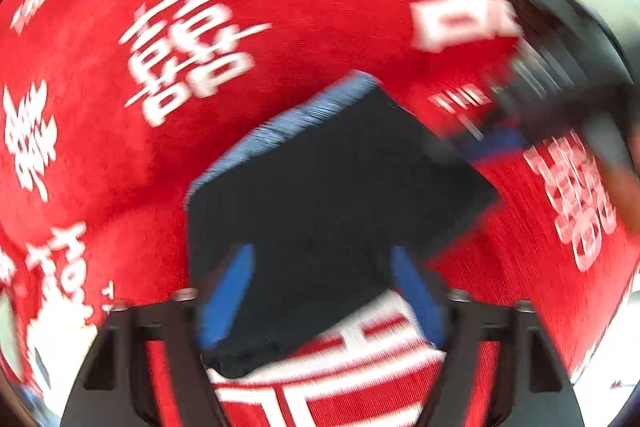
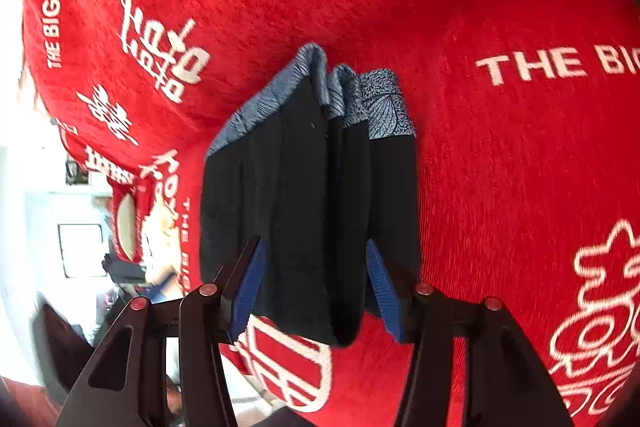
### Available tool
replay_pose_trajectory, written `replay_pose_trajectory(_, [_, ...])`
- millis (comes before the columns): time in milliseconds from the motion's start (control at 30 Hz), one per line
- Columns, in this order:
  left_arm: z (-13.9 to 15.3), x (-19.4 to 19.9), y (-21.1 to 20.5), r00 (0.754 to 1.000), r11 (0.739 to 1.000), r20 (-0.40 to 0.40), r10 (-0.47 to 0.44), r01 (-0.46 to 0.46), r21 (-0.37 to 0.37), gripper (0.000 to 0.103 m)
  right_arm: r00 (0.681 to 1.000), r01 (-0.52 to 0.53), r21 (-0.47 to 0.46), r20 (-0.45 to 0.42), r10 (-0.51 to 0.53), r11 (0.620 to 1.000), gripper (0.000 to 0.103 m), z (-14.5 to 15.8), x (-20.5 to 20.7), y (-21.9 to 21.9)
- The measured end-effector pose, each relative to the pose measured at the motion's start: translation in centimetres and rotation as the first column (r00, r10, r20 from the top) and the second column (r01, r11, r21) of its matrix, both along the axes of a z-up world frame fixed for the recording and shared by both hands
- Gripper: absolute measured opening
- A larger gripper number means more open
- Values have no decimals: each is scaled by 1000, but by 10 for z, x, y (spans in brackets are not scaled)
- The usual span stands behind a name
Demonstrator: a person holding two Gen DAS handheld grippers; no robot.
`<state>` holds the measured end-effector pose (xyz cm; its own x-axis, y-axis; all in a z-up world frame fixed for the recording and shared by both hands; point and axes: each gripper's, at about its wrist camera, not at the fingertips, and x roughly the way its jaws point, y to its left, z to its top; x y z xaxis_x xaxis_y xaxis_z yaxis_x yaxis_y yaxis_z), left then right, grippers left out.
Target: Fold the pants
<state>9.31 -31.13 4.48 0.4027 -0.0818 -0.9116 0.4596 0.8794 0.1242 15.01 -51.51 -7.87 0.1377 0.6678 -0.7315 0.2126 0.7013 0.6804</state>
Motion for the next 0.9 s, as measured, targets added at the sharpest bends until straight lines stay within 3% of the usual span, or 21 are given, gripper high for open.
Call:
replay_pose_trajectory(33, [-9, 15, 4, 999, 999, -40, 23, -24, -32, 82, 1000, -10, -7, -14, 10, 1000, 56, -5, 1, 3])
replay_pose_trajectory(100, [-32, 33, 3, 992, 997, -120, 36, -44, -65, 82, 999, -21, -45, -32, 19, 999, 45, -8, 2, 9])
replay_pose_trajectory(167, [-53, 42, -2, 978, 993, -199, 54, -74, -96, 82, 999, -39, -118, -35, 35, 992, 29, -4, 3, 12])
replay_pose_trajectory(233, [-60, 41, -6, 971, 983, -228, 70, -106, -147, 82, 998, -48, -174, -39, 42, 984, 0, 2, 0, 9])
replay_pose_trajectory(267, [-58, 36, -10, 971, 980, -230, 65, -105, -169, 82, 998, -56, -183, -43, 49, 982, 0, 4, -1, 6])
replay_pose_trajectory(400, [-60, 25, -23, 975, 986, -217, 51, -84, -142, 81, 995, -84, -154, -62, 75, 984, 0, 5, -14, 2])
replay_pose_trajectory(500, [-60, 28, -19, 972, 982, -229, 60, -99, -162, 81, 1000, -13, -93, -17, 11, 996, 1, 11, -21, -9])
replay_pose_trajectory(533, [-60, 29, -19, 972, 983, -226, 55, -93, -160, 81, 1000, 8, -82, 5, -8, 997, 10, 15, -19, -12])
replay_pose_trajectory(567, [-60, 28, -20, 974, 985, -221, 48, -83, -154, 81, 1000, 18, -71, 27, -16, 997, 32, 18, -13, -13])
replay_pose_trajectory(633, [-59, 26, -20, 975, 985, -215, 47, -80, -150, 81, 998, 11, -102, 70, -4, 995, 54, 24, 0, -11])
replay_pose_trajectory(733, [-59, 27, -19, 974, 984, -220, 58, -94, -154, 81, 993, -46, -115, 100, 58, 992, 53, 17, 23, 2])
replay_pose_trajectory(767, [-59, 26, -20, 974, 984, -218, 58, -93, -154, 81, 993, -65, -121, 88, 76, 991, 48, 11, 29, 7])
replay_pose_trajectory(800, [-59, 26, -19, 974, 983, -218, 60, -95, -156, 81, 993, -91, -120, 68, 99, 989, 42, 3, 34, 15])
replay_pose_trajectory(833, [-59, 25, -19, 974, 983, -216, 63, -98, -154, 81, 992, -111, -116, 43, 117, 987, 22, -4, 36, 20])
replay_pose_trajectory(900, [-61, 26, -17, 972, 981, -223, 71, -109, -161, 81, 990, -135, -161, 24, 141, 978, 15, -7, 36, 29])
